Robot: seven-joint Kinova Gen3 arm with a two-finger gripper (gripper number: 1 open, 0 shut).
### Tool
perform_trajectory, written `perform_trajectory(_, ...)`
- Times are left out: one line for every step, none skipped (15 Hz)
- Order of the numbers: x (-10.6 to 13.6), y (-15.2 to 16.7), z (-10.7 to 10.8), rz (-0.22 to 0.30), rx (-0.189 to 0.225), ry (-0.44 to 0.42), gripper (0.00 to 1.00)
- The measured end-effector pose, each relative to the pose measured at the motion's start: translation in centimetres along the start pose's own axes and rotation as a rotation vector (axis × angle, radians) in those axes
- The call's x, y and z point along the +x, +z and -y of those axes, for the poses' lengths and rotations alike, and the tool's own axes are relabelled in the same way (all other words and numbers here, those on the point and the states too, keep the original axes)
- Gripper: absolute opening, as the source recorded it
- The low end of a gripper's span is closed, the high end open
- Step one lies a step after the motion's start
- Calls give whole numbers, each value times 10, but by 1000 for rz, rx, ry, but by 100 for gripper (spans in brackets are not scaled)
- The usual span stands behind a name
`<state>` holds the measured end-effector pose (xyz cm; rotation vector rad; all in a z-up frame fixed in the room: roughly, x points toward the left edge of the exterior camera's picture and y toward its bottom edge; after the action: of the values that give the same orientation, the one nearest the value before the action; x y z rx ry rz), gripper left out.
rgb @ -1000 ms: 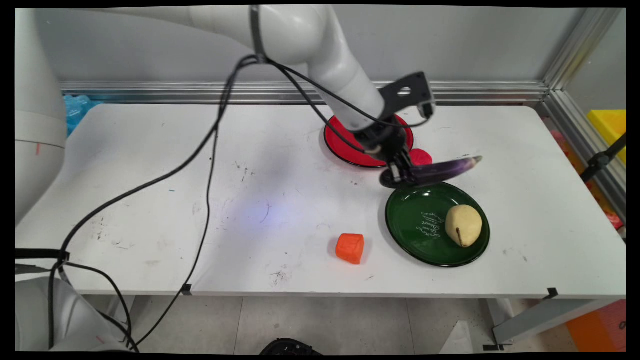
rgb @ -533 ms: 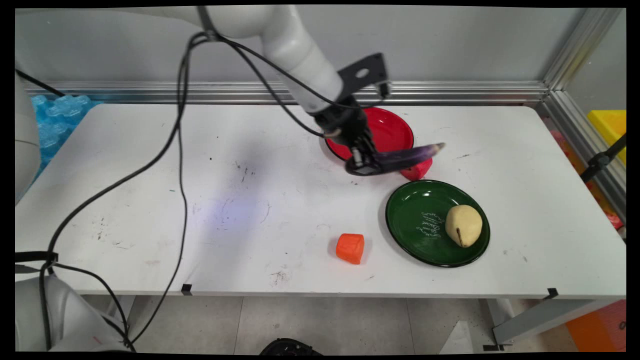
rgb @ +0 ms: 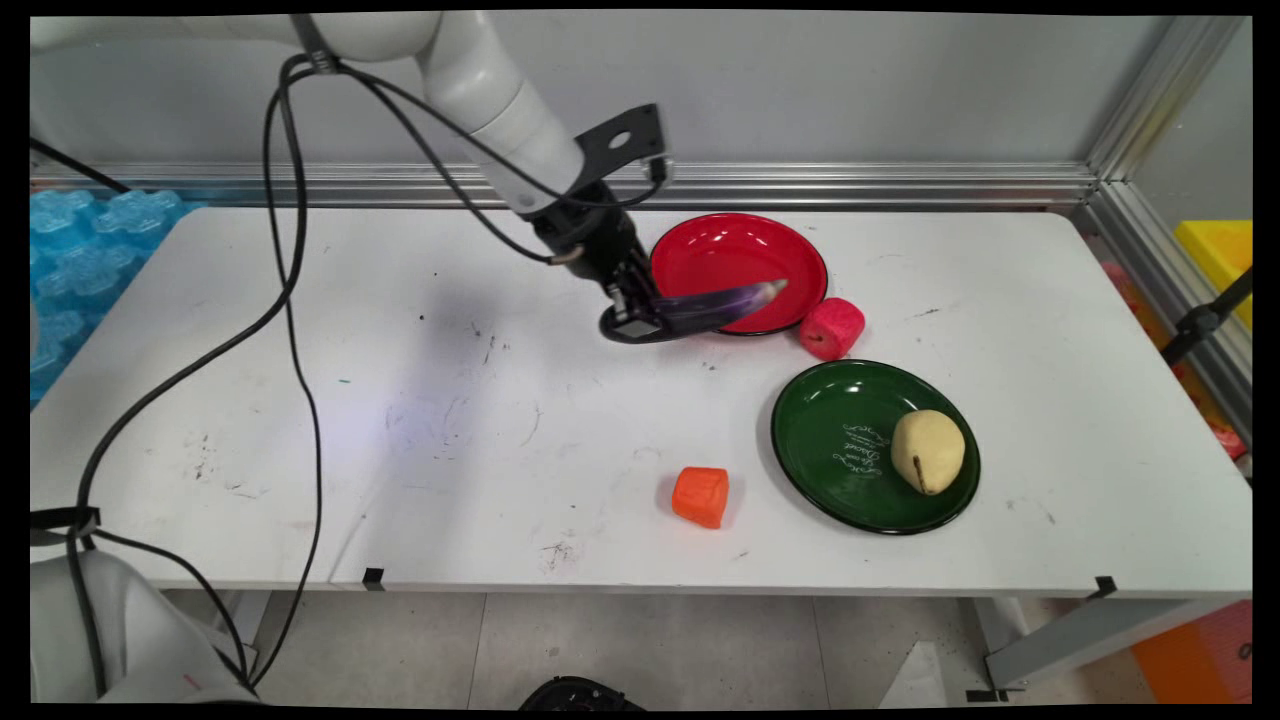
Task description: Place the picked object on the table
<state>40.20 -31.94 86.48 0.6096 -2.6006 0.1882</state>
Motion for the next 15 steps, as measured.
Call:
perform_trajectory(-7, 1, 2, 7, -4, -4, 0)
perform_trajectory(-14, 4, 3, 13, -9, -7, 0)
perform_trajectory(-19, 7, 3, 17, -14, -9, 0)
perform_trajectory(-22, 10, 4, 20, -17, -11, 0)
perform_trajectory(-27, 15, 4, 25, -20, -13, 0)
perform_trajectory(-30, 19, 5, 28, -21, -13, 0)
perform_trajectory(-32, 23, 6, 31, -23, -13, 0)
perform_trajectory(-34, 27, 6, 34, -24, -13, 0)
perform_trajectory(-36, 31, 7, 37, -26, -11, 0)
perform_trajectory(-38, 35, 7, 40, -28, -10, 0)
perform_trajectory(-40, 38, 8, 43, -30, -9, 0)
perform_trajectory(-42, 44, 8, 46, -33, -6, 0)
perform_trajectory(-43, 47, 9, 47, -35, -5, 0)
perform_trajectory(-44, 51, 9, 49, -38, -3, 0)
perform_trajectory(-45, 54, 9, 51, -40, 0, 0)
